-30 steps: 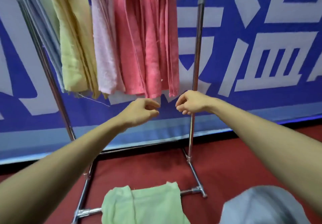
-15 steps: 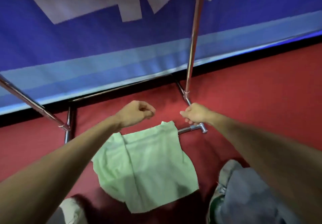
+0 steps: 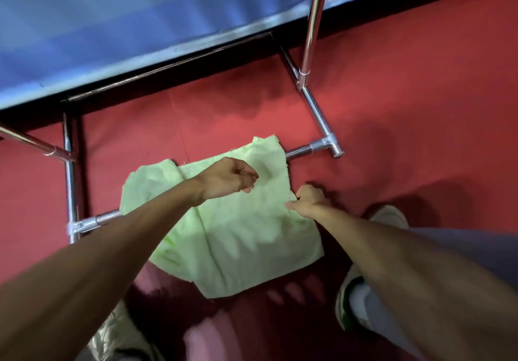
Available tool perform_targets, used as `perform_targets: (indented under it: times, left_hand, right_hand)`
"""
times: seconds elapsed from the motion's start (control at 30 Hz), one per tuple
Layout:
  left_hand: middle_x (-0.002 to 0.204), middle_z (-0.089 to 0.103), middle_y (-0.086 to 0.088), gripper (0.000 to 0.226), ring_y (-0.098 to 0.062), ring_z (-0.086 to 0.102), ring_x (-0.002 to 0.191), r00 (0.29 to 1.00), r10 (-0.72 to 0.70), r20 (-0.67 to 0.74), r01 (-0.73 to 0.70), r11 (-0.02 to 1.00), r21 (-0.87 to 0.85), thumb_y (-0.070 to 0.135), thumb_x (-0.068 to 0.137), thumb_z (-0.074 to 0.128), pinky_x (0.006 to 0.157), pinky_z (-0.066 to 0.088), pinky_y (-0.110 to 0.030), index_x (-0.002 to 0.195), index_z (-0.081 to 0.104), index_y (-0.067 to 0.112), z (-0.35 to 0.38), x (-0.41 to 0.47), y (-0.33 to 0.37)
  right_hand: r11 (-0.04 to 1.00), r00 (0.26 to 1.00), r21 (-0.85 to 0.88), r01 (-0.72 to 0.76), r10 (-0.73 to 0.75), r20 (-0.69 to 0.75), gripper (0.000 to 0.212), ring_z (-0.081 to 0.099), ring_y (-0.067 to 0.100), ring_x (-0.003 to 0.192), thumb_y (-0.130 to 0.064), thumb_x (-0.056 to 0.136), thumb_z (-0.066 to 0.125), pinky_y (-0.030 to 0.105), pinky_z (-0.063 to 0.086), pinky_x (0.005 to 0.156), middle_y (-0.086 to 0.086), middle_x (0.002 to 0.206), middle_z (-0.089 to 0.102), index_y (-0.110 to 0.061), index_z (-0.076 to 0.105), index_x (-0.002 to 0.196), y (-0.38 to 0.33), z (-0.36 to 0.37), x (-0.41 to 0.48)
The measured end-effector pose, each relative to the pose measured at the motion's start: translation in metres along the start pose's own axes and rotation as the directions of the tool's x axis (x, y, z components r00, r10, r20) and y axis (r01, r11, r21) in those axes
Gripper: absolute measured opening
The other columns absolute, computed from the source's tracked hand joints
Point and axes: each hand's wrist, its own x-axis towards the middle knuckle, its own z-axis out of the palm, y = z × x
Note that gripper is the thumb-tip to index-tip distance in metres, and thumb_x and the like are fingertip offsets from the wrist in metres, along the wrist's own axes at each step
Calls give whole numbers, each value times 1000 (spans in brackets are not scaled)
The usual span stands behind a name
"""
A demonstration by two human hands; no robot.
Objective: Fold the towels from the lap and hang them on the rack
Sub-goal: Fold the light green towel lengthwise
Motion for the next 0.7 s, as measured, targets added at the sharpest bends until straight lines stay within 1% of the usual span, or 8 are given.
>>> perform_targets:
  times: [0.07,0.13,0.23,0.3,0.37,0.43,0.6,0.7]
  left_hand:
    - [88,67,-8,23,-16,61,85,1000,8,13,-9,1000,5,3,91,53,89,49,-29,111,63,4,-2,-5,0]
    - [88,67,-7,21,-16,62,84,1000,16,13,-16,1000,8,4,92,53,83,49,-26,111,63,5,-7,-14,1]
    - [96,67,-10,21,-19,64,88,999,25,-23,-25,1000,1,8,94,53,86,49,-29,112,63,4,-16,-30,6]
    - [98,67,-9,20,-19,64,88,998,44,-35,-43,999,17,8,94,52,82,48,-26,111,64,5,-24,-44,13]
    - [97,69,-7,19,-18,66,87,996,73,-41,-71,997,41,11,94,53,83,47,-26,109,65,7,-36,-62,23]
    - [93,69,-6,17,-19,66,83,989,112,-93,-110,993,32,15,94,55,83,46,-28,106,65,7,-50,-84,37]
    - [81,68,-4,13,-16,65,70,926,244,-287,-239,970,52,9,95,52,72,45,-23,94,64,11,-77,-155,73]
    - [83,66,-6,14,-17,62,72,899,292,-326,-274,956,102,4,93,52,60,47,-11,100,64,3,-83,-196,87]
  right_hand:
    - [998,998,48,32,-35,61,30,56,20,90,-35,81,71,27,46,69,11,91,59,-12,55,71,-7,-2,0]
    - [984,992,163,71,-87,95,36,49,18,78,-30,83,70,26,36,54,2,74,52,-16,45,60,-17,-10,-5]
    - [897,975,410,168,-212,64,10,54,20,83,-26,83,61,29,40,69,4,82,57,-16,61,81,-39,-31,-24]
    - [861,961,441,252,-277,-8,14,49,19,72,-25,84,56,26,37,65,2,73,50,-18,53,72,-56,-53,-42]
    - [842,930,395,366,-343,-131,25,43,12,62,-19,87,57,22,32,55,-4,67,44,-21,45,66,-73,-75,-64]
    - [808,884,358,467,-423,-199,18,45,13,64,-13,84,61,22,33,52,-1,70,47,-16,50,70,-92,-98,-89]
    - [741,746,121,660,-628,-222,25,44,6,57,-10,72,77,14,34,46,-8,63,48,-21,56,68,-137,-151,-165]
    - [678,660,-61,732,-729,-181,37,46,8,60,-16,63,86,20,35,53,-9,65,51,-26,51,67,-162,-178,-214]
